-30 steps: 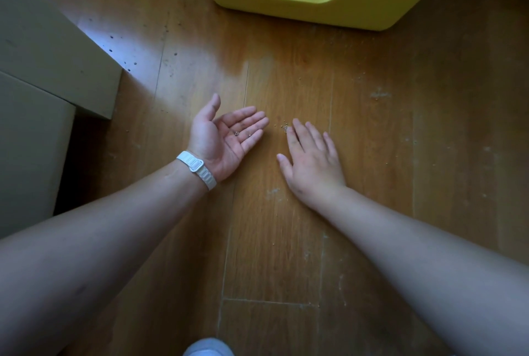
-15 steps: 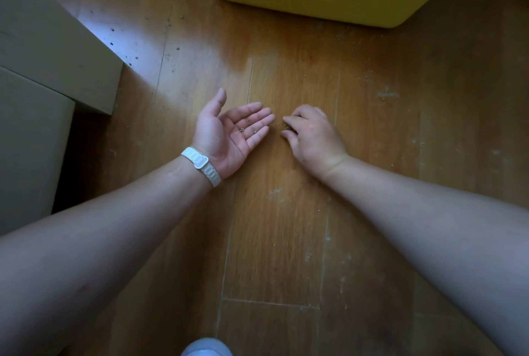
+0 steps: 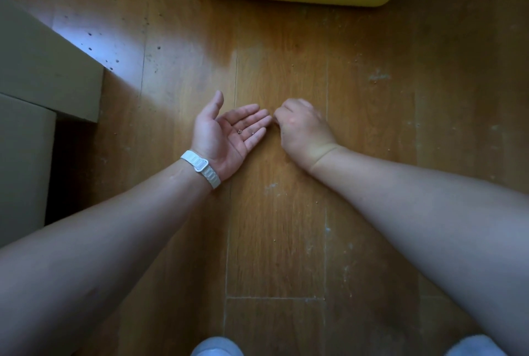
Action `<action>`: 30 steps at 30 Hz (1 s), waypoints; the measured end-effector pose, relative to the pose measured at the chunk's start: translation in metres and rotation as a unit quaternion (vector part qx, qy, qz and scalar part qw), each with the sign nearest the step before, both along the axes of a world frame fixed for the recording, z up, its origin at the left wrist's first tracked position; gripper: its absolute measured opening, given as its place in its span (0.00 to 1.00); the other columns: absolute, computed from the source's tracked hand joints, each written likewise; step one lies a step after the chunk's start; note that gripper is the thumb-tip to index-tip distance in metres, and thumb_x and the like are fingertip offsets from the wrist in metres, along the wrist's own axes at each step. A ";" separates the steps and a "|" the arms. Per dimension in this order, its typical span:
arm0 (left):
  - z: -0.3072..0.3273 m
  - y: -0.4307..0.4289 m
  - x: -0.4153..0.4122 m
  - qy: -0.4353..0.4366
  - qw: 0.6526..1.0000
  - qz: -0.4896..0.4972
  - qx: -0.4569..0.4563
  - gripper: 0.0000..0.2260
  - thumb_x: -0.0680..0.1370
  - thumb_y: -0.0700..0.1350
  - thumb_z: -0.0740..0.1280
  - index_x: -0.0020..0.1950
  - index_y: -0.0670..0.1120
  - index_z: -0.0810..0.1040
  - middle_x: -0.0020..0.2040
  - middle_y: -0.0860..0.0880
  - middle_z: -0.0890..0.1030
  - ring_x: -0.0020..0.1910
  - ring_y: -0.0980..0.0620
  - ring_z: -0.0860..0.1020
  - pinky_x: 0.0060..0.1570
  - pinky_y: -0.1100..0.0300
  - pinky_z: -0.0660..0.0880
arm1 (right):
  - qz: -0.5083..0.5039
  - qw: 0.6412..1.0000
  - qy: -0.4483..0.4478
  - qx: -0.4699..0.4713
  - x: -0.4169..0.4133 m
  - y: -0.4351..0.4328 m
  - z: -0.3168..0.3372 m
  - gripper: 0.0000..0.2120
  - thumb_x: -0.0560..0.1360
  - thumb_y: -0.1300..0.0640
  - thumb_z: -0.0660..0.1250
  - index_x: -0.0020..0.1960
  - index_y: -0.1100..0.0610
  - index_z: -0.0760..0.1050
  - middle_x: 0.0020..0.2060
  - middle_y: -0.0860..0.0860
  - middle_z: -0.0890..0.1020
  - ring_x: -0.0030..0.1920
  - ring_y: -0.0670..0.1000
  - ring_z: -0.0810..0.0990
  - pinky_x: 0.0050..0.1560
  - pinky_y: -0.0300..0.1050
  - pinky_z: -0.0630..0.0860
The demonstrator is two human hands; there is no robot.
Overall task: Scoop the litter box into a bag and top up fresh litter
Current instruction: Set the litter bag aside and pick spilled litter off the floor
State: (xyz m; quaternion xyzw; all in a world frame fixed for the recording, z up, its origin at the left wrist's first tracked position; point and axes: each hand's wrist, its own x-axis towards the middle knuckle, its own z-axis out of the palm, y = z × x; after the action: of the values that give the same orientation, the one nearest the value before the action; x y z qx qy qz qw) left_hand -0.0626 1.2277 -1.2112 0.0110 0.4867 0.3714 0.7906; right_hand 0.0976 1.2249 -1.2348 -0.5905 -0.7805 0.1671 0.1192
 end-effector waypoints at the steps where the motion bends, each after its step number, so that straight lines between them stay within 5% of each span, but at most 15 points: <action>1: 0.000 0.000 0.000 0.000 1.000 0.000 0.000 0.31 0.80 0.61 0.55 0.63 0.34 0.75 0.60 0.35 0.80 0.59 0.41 0.80 0.57 0.53 0.78 | 0.009 1.000 -0.015 -0.004 -0.002 0.000 0.003 0.09 0.69 0.66 0.57 0.35 0.63 0.75 0.34 0.60 0.77 0.37 0.63 0.78 0.35 0.51 0.77; 5: 0.000 0.000 0.000 0.003 1.000 0.000 0.003 0.31 0.80 0.62 0.54 0.61 0.34 0.76 0.60 0.35 0.80 0.59 0.41 0.80 0.57 0.53 0.78 | 0.033 0.995 -0.087 -0.039 -0.006 0.004 0.014 0.09 0.74 0.68 0.56 0.48 0.66 0.76 0.47 0.64 0.77 0.51 0.65 0.76 0.47 0.57 0.74; 11: 0.002 -0.003 -0.002 0.010 1.000 0.008 0.006 0.31 0.80 0.62 0.55 0.61 0.34 0.76 0.59 0.35 0.81 0.59 0.41 0.81 0.59 0.52 0.77 | -0.048 0.989 -0.085 -0.113 -0.011 0.010 0.019 0.10 0.77 0.65 0.59 0.57 0.62 0.73 0.57 0.59 0.75 0.61 0.60 0.71 0.59 0.50 0.68; 15: 0.001 -0.004 -0.003 0.022 1.000 0.017 0.010 0.31 0.80 0.62 0.55 0.61 0.34 0.76 0.57 0.36 0.81 0.57 0.42 0.81 0.60 0.53 0.76 | -0.159 0.979 0.062 -0.115 -0.018 0.001 0.032 0.06 0.78 0.63 0.61 0.51 0.59 0.76 0.53 0.57 0.77 0.54 0.58 0.75 0.50 0.45 0.68; 18: 0.001 -0.005 0.000 -0.022 0.999 0.027 0.004 0.30 0.80 0.61 0.56 0.55 0.33 0.76 0.51 0.37 0.79 0.50 0.43 0.80 0.57 0.52 0.76 | -0.118 0.975 0.155 -0.109 -0.041 -0.016 0.048 0.05 0.77 0.62 0.63 0.48 0.61 0.77 0.51 0.58 0.78 0.52 0.59 0.76 0.51 0.48 0.71; 23: 0.013 -0.008 0.004 -0.077 0.997 0.008 0.004 0.31 0.80 0.61 0.54 0.56 0.32 0.77 0.57 0.33 0.78 0.59 0.38 0.78 0.65 0.46 0.71 | -0.028 0.981 0.176 -0.072 -0.063 -0.029 0.055 0.14 0.70 0.61 0.59 0.49 0.61 0.81 0.48 0.59 0.80 0.51 0.61 0.77 0.54 0.53 0.70; 26: 0.013 -0.007 -0.002 -0.057 0.998 0.023 0.007 0.32 0.81 0.61 0.53 0.59 0.30 0.75 0.60 0.32 0.77 0.56 0.40 0.80 0.63 0.49 0.74 | -0.085 0.973 0.203 -0.063 -0.048 -0.029 0.058 0.19 0.70 0.58 0.56 0.52 0.61 0.82 0.47 0.58 0.80 0.50 0.58 0.76 0.53 0.49 0.73; 30: 0.013 -0.007 -0.011 -0.006 1.000 0.010 0.009 0.32 0.81 0.61 0.52 0.59 0.33 0.76 0.57 0.35 0.81 0.56 0.41 0.82 0.56 0.52 0.79 | -0.154 0.981 0.111 -0.041 -0.012 -0.026 0.035 0.13 0.74 0.64 0.64 0.56 0.63 0.81 0.50 0.59 0.79 0.52 0.61 0.77 0.56 0.48 0.72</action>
State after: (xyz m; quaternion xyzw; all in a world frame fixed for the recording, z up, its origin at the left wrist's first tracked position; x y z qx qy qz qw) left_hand -0.0733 1.2211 -1.1986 0.0113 0.4789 0.3836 0.7896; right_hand 0.0854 1.1985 -1.1995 -0.6861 -0.6541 0.2437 0.2052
